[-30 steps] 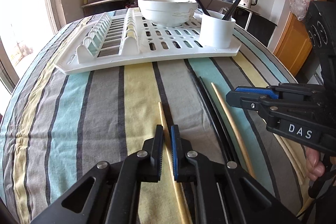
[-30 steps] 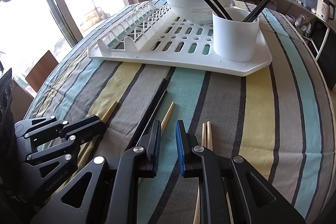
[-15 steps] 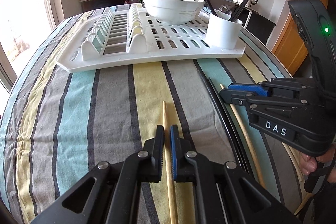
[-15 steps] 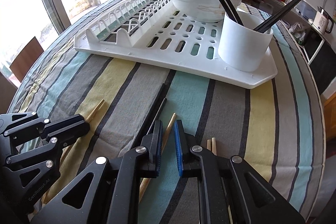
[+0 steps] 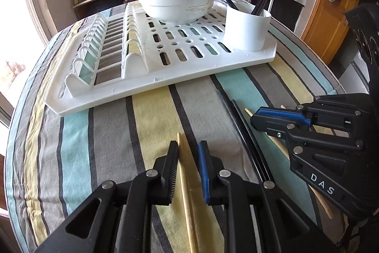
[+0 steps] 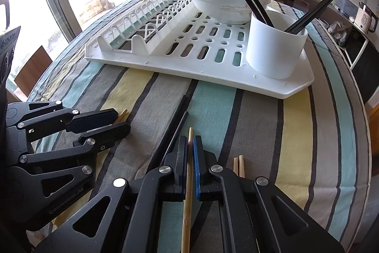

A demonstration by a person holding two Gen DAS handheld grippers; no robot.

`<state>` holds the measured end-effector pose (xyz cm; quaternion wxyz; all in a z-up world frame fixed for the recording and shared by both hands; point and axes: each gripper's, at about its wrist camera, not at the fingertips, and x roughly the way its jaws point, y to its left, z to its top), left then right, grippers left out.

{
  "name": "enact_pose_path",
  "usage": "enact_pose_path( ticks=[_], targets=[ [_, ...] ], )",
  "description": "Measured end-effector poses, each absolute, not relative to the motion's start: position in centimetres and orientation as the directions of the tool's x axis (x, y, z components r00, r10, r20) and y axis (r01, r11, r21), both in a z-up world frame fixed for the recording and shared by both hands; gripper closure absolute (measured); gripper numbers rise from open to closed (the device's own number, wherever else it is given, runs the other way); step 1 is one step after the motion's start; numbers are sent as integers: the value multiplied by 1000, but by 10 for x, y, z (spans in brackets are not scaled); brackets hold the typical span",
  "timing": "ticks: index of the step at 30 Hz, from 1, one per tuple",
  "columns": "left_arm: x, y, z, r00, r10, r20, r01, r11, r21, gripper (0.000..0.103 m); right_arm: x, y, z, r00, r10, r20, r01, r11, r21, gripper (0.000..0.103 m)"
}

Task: Organize utensils
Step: 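Grasp a black chopstick with the left tool while the right tool grasps a wooden chopstick, then lift both held chopsticks and carry them over the white cup, lowering them in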

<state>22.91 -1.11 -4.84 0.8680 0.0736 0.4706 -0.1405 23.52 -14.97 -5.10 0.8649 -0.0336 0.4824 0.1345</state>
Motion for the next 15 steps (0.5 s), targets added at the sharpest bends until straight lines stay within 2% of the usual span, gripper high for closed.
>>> enact_pose_path(
  ticks=[2,3,4,10,15],
  targets=[
    [229,-13,-48,530,-157,-833,310,950,18,89,235,-152,-49,504,207,-838,-263,962,79,99],
    [229,-12,-48,534,-150,-832,306,952,24,96,234,-154,-48,508,213,-835,-263,961,86,99],
    [229,-11,-48,534,-154,-832,304,953,19,98,234,-156,-46,511,221,-831,-262,960,94,99],
    [231,4,-38,541,-180,-821,271,962,-33,98,225,-166,-21,562,256,-786,-263,957,123,99],
    [217,20,0,612,-210,-763,247,967,-68,98,212,-180,12,630,282,-724,-259,955,146,99]
  ],
)
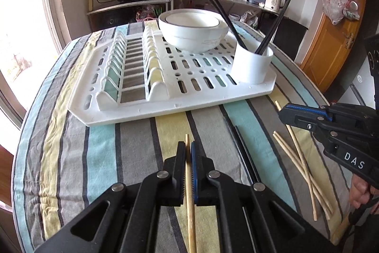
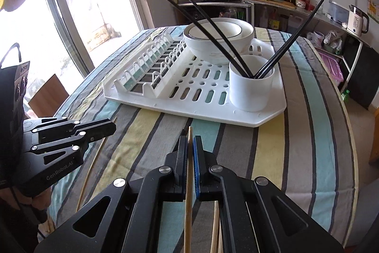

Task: Organize utensils
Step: 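Lift both held chopsticks and carry them over the white cup, lowering them in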

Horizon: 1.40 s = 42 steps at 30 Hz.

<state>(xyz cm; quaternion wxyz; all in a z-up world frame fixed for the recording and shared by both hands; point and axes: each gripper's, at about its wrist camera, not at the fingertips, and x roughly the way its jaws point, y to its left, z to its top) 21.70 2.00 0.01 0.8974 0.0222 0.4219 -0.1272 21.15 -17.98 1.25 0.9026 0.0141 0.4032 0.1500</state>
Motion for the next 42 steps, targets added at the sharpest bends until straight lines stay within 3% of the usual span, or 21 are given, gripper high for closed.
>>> enact_pose_path(
  ticks=[8,15,28,42],
  targets=[
    [187,39,69,735,-246,-632,235,966,-102,98,178,-201,66,734,301,-608,-257,953,162,99],
    [159,40,93,782,-268,-562,253,962,-106,99,152,-211,82,773,307,-555,-262,952,161,99],
    [146,32,109,796,-284,-535,268,957,-109,99,135,-227,99,808,308,-501,-261,951,163,99],
    [196,-5,141,787,-349,-508,336,934,-121,99,171,-253,133,867,265,-422,-216,963,162,99]
  ],
)
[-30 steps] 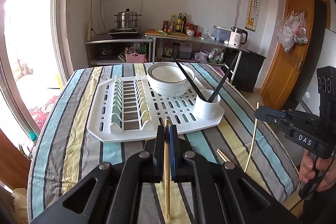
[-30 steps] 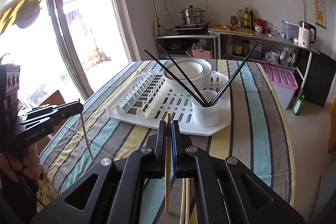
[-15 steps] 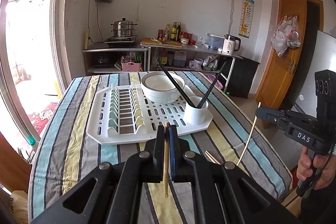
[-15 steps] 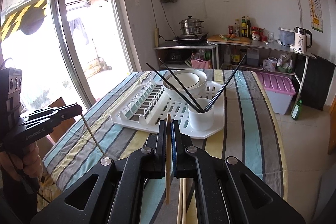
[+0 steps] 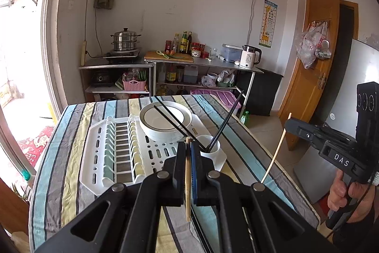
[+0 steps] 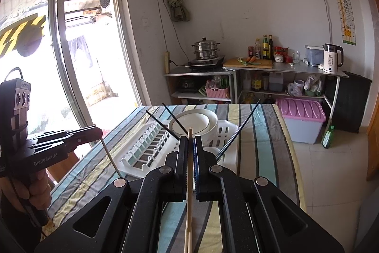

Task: Organize utensils
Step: 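Lift both held chopsticks and carry them over the white cup, lowering them in, then open both tools to release the chopsticks into the white cup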

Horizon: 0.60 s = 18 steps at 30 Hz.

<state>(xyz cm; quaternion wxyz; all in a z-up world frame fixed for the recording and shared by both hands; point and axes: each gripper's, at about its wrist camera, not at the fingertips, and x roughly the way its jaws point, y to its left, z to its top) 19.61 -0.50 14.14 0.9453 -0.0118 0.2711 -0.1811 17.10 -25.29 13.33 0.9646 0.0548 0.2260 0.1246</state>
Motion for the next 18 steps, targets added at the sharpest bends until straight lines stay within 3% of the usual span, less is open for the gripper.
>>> enact_pose_path(
  ticks=[18],
  targets=[
    [286,-46,172,790,-404,-461,370,914,-167,99,251,-273,161,904,240,-355,-186,966,180,99]
  ],
)
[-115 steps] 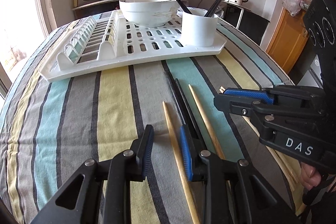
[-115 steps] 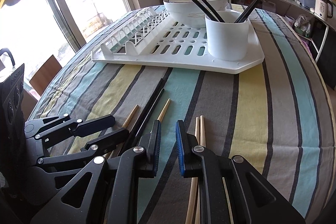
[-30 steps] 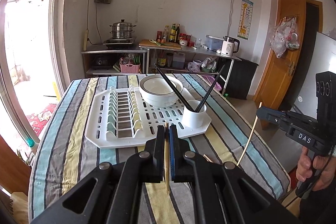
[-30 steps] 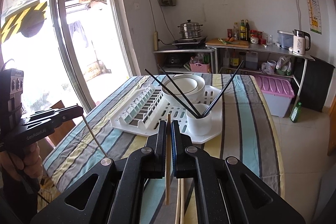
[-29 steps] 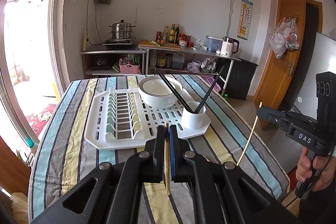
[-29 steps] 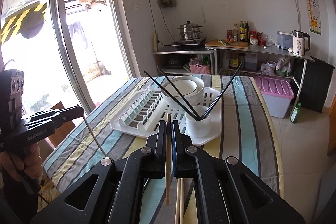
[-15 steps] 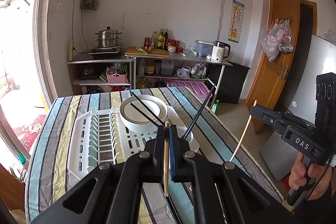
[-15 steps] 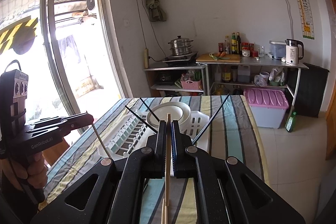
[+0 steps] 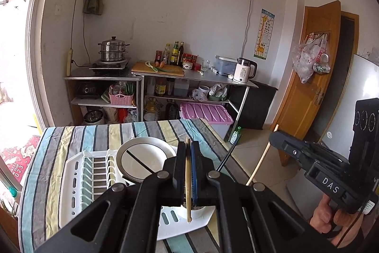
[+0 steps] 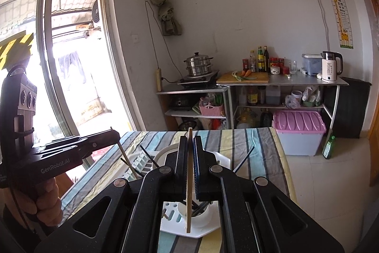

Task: Organize utensils
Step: 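Open both tools to release the chopsticks into the white cup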

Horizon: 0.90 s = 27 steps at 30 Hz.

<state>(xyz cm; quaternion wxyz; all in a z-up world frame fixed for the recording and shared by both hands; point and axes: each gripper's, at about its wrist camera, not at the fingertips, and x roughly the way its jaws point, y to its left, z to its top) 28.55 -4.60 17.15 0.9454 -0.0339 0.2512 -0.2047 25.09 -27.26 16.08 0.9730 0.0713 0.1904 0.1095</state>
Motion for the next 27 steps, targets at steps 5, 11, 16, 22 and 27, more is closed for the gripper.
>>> enact_pose_path(
  ticks=[5,11,16,22,27],
  targets=[
    [304,-52,170,791,-404,-459,371,914,-165,99,270,-274,158,907,231,-353,-179,968,175,99],
    [319,-57,161,785,-408,-466,372,912,-172,99,289,-273,149,905,226,-360,-172,969,174,99],
    [329,-60,149,771,-419,-480,375,908,-190,99,302,-271,137,898,222,-381,-165,970,177,99],
    [336,-64,132,752,-408,-517,365,912,-188,99,312,-273,117,881,208,-424,-149,975,167,99],
    [340,-63,118,738,-392,-549,351,918,-185,99,316,-277,97,863,205,-461,-136,974,179,99]
  ],
)
